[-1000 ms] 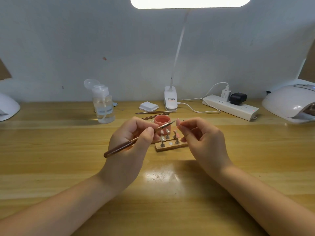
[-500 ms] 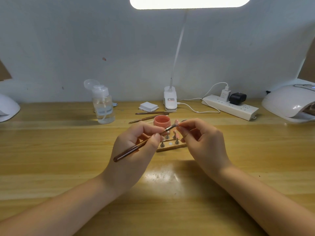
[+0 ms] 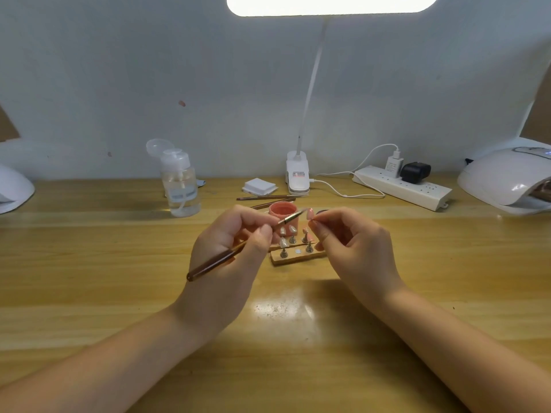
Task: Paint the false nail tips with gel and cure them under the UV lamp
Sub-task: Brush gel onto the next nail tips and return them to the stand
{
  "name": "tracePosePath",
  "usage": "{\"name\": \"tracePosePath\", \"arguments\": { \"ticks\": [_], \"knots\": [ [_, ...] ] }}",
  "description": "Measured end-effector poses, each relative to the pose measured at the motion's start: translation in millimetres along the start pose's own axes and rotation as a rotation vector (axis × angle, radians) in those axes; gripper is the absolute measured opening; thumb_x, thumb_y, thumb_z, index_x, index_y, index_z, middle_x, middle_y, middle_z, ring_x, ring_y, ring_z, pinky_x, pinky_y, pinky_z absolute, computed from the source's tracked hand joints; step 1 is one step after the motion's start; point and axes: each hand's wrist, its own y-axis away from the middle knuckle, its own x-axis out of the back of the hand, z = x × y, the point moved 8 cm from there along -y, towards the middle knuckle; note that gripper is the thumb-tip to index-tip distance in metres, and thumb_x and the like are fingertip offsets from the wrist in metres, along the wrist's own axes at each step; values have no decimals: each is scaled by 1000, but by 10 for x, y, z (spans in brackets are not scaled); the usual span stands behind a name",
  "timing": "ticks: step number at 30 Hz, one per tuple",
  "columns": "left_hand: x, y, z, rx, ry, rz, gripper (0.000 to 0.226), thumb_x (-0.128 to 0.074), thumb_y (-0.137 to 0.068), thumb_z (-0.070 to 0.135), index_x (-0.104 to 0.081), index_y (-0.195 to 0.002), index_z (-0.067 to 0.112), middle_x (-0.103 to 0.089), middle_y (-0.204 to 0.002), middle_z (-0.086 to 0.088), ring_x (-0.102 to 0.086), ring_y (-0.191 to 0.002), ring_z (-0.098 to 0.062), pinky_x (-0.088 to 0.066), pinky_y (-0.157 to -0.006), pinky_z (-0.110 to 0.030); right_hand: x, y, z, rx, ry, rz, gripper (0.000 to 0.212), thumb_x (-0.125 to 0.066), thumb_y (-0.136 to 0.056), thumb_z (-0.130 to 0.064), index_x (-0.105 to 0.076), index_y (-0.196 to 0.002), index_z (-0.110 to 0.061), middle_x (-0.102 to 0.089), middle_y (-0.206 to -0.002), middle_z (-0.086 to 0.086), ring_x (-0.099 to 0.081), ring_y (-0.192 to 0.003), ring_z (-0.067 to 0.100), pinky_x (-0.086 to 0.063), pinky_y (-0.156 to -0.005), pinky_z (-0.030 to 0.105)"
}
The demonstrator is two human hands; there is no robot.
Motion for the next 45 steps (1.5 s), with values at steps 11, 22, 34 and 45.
{"name": "tracePosePath", "arguments": {
  "ticks": [11,22,34,45],
  "knots": [
    [-14,4,-13,8,12,5,12,-58,-88,23,-68,-93,19,-72,-83,7,-65,-80,-4,-48,-70,-12,-29,11,25,-45,-82,-13,13,-69,-86,-9,-69,-99,-13,-71,-78,4,-68,-67,19,-57,-63,44],
    [-10,-13,-41,36,76,24,16,-54,-87,16,-68,-91,11,-72,-79,0,-66,-75,-4,-49,-67,-12,-40,16,29,-50,-97,-19,14,-69,-86,-8,-69,-100,-11,-71,-81,5,-68,-70,22,-57,-63,45],
    [17,-17,-52,47,114,43,16,-52,-82,11,-67,-81,6,-69,-69,-1,-66,-69,-8,-50,-67,-15,-38,16,54,-82,-86,-19,15,-68,-87,-7,-68,-96,-19,-71,-80,5,-68,-71,23,-57,-64,47],
    [-15,-53,-551,459,340,177,21,-53,-97,12,-68,-85,21,-71,-77,5,-67,-82,-9,-48,-97,-54,-68,53,183,-224,-77,12,4,-72,-81,-8,-73,-85,-8,-72,-75,3,-70,-70,18,-58,-73,42]
  ]
}}
